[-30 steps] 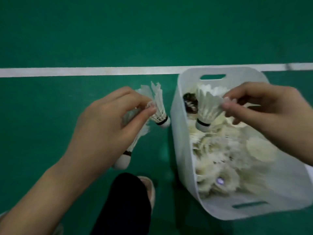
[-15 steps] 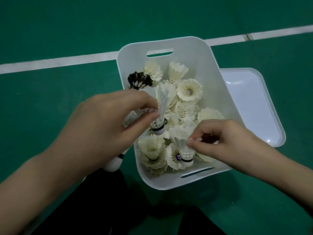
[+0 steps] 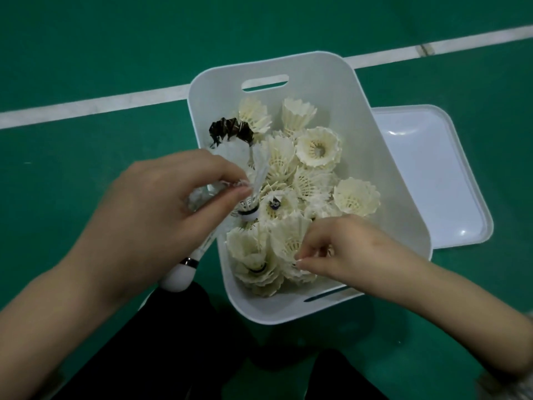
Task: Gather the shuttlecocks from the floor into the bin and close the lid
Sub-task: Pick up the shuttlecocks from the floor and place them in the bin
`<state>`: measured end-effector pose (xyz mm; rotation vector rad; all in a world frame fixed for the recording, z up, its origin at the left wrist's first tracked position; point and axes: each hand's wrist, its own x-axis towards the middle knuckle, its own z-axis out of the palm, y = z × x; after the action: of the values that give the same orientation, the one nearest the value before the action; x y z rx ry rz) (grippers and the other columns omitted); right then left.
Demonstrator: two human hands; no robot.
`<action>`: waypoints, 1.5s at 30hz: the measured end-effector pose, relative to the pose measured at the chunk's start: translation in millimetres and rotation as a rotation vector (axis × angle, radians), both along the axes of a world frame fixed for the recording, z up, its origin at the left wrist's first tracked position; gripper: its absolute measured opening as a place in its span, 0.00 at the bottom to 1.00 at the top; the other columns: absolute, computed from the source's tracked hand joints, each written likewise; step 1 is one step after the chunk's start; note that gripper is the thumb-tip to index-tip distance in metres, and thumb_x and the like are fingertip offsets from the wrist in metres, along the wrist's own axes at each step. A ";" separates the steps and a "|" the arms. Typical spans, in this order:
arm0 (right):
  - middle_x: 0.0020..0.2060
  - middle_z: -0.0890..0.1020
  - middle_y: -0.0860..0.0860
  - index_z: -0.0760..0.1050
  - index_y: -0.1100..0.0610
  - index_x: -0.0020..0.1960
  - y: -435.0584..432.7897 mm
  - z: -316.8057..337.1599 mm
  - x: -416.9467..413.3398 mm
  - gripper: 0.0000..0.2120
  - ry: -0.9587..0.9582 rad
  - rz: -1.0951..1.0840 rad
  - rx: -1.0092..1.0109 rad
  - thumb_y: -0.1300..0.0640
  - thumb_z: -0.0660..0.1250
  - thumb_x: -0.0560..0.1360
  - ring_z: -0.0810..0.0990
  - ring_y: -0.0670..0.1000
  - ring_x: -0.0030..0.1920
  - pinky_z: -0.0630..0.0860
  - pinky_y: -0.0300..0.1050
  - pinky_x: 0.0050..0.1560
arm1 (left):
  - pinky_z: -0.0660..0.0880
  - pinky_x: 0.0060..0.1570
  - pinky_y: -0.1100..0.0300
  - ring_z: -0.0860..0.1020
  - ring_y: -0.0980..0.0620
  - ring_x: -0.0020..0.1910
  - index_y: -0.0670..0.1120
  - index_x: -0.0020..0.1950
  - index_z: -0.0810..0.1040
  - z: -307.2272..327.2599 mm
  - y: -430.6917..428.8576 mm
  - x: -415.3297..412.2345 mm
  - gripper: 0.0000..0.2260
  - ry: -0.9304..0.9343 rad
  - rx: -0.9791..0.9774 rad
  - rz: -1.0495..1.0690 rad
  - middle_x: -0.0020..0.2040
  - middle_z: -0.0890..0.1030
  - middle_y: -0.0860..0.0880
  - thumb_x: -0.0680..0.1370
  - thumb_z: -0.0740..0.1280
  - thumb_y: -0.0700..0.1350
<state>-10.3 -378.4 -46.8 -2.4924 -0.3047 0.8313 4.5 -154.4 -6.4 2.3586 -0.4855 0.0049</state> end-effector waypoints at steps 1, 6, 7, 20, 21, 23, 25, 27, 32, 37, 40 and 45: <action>0.41 0.80 0.43 0.81 0.48 0.43 -0.8 -3.2 0.6 0.05 -0.004 0.026 -0.035 0.48 0.69 0.70 0.77 0.44 0.44 0.74 0.41 0.46 | 0.74 0.42 0.59 0.78 0.62 0.43 0.53 0.47 0.81 -0.6 0.4 -0.2 0.06 0.001 -0.004 -0.008 0.44 0.81 0.62 0.74 0.66 0.52; 0.47 0.80 0.43 0.81 0.45 0.46 -0.9 -8.3 2.6 0.07 0.006 0.091 -0.111 0.45 0.70 0.70 0.76 0.48 0.51 0.74 0.47 0.53 | 0.77 0.39 0.53 0.80 0.60 0.42 0.55 0.48 0.82 -3.9 0.4 -1.8 0.07 0.008 -0.038 -0.060 0.43 0.81 0.61 0.75 0.66 0.53; 0.48 0.80 0.42 0.80 0.45 0.46 0.1 -7.3 2.3 0.07 -0.009 0.109 -0.116 0.45 0.69 0.70 0.75 0.47 0.52 0.73 0.47 0.54 | 0.78 0.38 0.53 0.81 0.59 0.42 0.55 0.48 0.82 -4.3 0.0 -1.9 0.07 0.003 -0.044 -0.067 0.43 0.82 0.61 0.75 0.66 0.53; 0.58 0.71 0.43 0.68 0.46 0.60 1.5 48.3 7.6 0.20 -0.458 -0.026 0.455 0.58 0.69 0.72 0.78 0.46 0.41 0.71 0.29 0.41 | 0.77 0.35 0.51 0.80 0.55 0.41 0.52 0.47 0.83 -2.1 -15.4 8.0 0.09 -0.027 -0.016 -0.256 0.44 0.81 0.58 0.75 0.65 0.53; 0.55 0.73 0.44 0.70 0.49 0.60 3.1 44.8 7.6 0.18 -0.450 0.032 0.424 0.58 0.68 0.72 0.78 0.44 0.42 0.71 0.28 0.42 | 0.76 0.35 0.51 0.81 0.55 0.41 0.52 0.47 0.83 -2.3 -16.2 6.7 0.09 -0.030 -0.015 -0.280 0.44 0.81 0.58 0.75 0.65 0.53; 0.45 0.78 0.41 0.74 0.50 0.56 7.2 38.3 6.9 0.13 -0.391 0.044 0.372 0.58 0.66 0.72 0.77 0.40 0.44 0.71 0.29 0.43 | 0.77 0.34 0.51 0.81 0.54 0.41 0.51 0.48 0.83 -3.4 -15.8 4.2 0.08 -0.040 -0.003 -0.310 0.44 0.81 0.56 0.76 0.65 0.52; 0.40 0.80 0.40 0.76 0.50 0.53 8.1 36.4 5.3 0.10 -0.404 0.001 0.356 0.57 0.66 0.72 0.78 0.40 0.44 0.74 0.34 0.43 | 0.78 0.38 0.55 0.79 0.57 0.43 0.53 0.51 0.81 -2.4 -14.3 1.5 0.09 -0.062 0.016 -0.301 0.47 0.80 0.57 0.76 0.64 0.53; 0.39 0.80 0.40 0.76 0.49 0.47 3.7 40.5 8.7 0.06 -0.436 -0.092 0.357 0.58 0.68 0.73 0.78 0.43 0.42 0.75 0.38 0.43 | 0.74 0.43 0.71 0.76 0.64 0.42 0.58 0.58 0.74 0.8 -7.5 1.2 0.13 -0.051 -0.027 -0.179 0.49 0.76 0.60 0.75 0.62 0.56; 0.41 0.79 0.44 0.74 0.45 0.40 -12.5 45.6 36.8 0.06 -0.406 -0.394 0.394 0.55 0.66 0.74 0.81 0.45 0.38 0.78 0.38 0.43 | 0.75 0.38 0.50 0.75 0.48 0.34 0.63 0.51 0.69 -0.2 32.1 14.2 0.13 0.008 -0.283 0.216 0.45 0.76 0.56 0.72 0.59 0.67; 0.44 0.76 0.45 0.79 0.53 0.51 10.3 30.8 78.1 0.09 -0.465 -0.207 0.171 0.52 0.61 0.78 0.75 0.46 0.44 0.71 0.40 0.47 | 0.73 0.44 0.46 0.76 0.48 0.40 0.54 0.47 0.68 -6.4 43.0 13.7 0.09 0.070 -0.231 0.225 0.42 0.77 0.52 0.70 0.62 0.54; 0.44 0.78 0.47 0.79 0.55 0.53 26.1 14.0 104.3 0.11 -0.529 -0.156 0.079 0.51 0.61 0.78 0.72 0.48 0.47 0.65 0.41 0.46 | 0.73 0.49 0.47 0.77 0.48 0.45 0.52 0.47 0.71 -9.9 41.1 12.5 0.03 0.031 -0.189 0.153 0.44 0.77 0.51 0.74 0.62 0.49; 0.48 0.82 0.52 0.80 0.52 0.53 40.4 -28.9 116.1 0.10 -0.410 -0.083 -0.092 0.51 0.61 0.78 0.72 0.52 0.55 0.73 0.51 0.51 | 0.70 0.51 0.65 0.75 0.55 0.46 0.47 0.47 0.77 -10.5 42.9 13.4 0.03 -0.155 -0.025 0.120 0.45 0.76 0.54 0.75 0.66 0.42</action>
<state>105.9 -337.9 -75.7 -2.7299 -0.3022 0.3008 18.0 -111.4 -16.9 2.3696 -0.4142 0.2499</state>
